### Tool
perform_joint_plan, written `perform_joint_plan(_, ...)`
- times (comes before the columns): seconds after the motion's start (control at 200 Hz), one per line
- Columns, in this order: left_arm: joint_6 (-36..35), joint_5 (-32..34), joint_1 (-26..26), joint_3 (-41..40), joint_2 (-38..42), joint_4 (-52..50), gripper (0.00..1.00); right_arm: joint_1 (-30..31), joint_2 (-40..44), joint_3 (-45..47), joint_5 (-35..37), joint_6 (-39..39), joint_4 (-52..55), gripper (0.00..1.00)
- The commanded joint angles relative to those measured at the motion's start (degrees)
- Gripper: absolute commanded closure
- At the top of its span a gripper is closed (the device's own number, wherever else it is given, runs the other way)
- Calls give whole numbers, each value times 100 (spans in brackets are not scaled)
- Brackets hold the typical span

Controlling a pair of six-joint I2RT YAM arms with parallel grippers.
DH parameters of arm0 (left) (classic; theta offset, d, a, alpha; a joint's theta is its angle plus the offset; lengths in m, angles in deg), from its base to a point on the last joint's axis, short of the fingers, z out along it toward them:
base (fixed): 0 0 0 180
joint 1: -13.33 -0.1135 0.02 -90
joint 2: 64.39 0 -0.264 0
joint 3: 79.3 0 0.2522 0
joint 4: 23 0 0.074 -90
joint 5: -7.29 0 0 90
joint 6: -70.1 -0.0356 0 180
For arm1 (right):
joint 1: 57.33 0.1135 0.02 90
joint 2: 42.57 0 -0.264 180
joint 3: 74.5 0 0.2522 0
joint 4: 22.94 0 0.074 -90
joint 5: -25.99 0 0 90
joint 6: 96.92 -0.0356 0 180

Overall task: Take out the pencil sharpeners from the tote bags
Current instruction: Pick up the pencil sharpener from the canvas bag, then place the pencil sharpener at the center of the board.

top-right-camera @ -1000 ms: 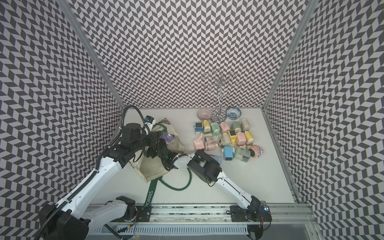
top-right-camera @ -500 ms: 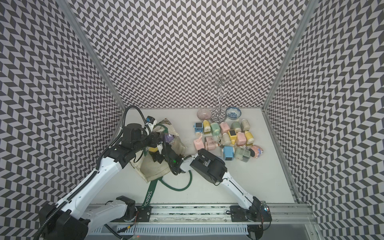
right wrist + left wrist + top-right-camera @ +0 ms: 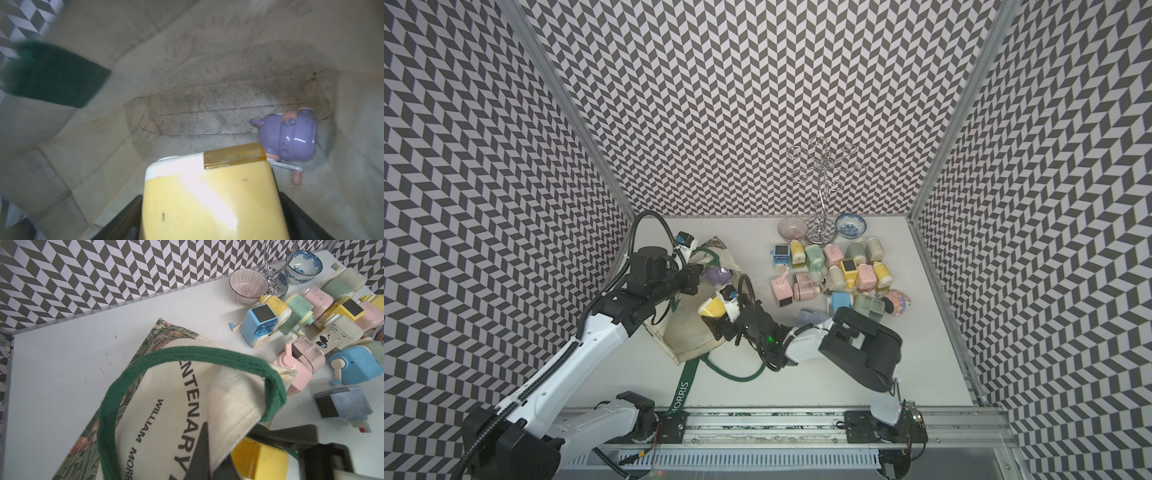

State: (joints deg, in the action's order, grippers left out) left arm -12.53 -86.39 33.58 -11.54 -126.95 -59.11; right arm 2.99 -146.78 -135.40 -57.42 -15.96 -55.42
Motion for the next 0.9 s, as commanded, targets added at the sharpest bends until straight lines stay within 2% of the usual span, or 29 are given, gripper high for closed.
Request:
perform_joint_plan(0.0,-5,80,31,37,40,64,100,-2,848,349,266,-391,250,36)
perform_joint_plan(0.145,-2,167,29,32,50,55,100,-4,1468,878,469,-557,868,36)
perform_joint_plan(0.461,13,291,30,43,43,7,100,-54,2109,1738,745,-1052,1770,36)
perform_joint_plan(0.546,11,276,24,47,51,2,100,-210,2183,1955,803,-1153,1844,36)
perform_joint_plan(0.706,27,249,27,41,47,9,100,-619,2034,2088,479,-1345,1804,36)
perform_joint_plan(0.891,25,230,27,43,51,11,100,-924,1979,2122,792,-1481,2177,36)
